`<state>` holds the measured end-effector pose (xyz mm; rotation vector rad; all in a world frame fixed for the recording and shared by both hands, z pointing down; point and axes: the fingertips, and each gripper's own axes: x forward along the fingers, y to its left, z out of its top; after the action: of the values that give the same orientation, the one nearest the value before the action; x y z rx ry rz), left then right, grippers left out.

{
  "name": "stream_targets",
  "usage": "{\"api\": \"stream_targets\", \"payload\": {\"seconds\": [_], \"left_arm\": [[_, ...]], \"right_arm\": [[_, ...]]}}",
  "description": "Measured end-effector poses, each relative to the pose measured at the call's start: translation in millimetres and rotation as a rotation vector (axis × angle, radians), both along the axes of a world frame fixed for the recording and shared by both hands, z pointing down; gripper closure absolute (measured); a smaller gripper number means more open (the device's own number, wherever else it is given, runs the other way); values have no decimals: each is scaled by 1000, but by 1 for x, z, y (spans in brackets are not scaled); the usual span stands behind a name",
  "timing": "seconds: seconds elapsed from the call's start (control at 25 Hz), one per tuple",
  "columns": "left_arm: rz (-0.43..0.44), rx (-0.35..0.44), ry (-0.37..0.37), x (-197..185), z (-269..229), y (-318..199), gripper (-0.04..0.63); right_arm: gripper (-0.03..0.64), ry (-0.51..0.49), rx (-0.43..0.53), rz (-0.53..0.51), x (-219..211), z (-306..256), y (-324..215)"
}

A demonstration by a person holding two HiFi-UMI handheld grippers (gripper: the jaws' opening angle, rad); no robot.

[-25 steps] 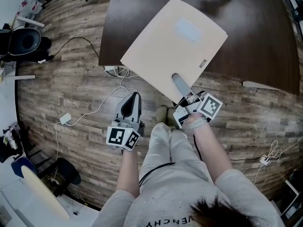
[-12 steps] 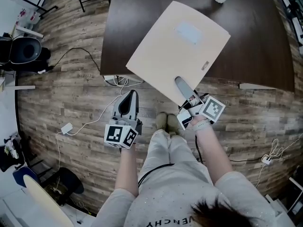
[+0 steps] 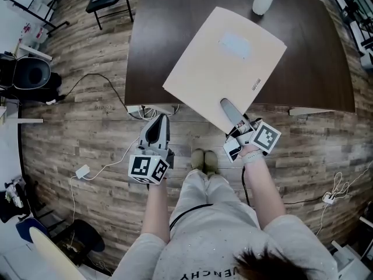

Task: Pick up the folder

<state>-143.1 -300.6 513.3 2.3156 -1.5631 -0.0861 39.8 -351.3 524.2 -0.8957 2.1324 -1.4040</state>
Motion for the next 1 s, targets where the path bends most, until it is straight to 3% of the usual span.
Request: {"api": "stream_targets", "payload": {"seconds": [0.52, 1.0], "left_arm": [[16, 41, -8, 6, -31, -11, 597], [22, 63, -15, 8, -52, -20, 597]], "right_arm": [[354, 157, 141, 49, 26, -48, -3], [357, 299, 188, 134, 52, -67, -1]]}}
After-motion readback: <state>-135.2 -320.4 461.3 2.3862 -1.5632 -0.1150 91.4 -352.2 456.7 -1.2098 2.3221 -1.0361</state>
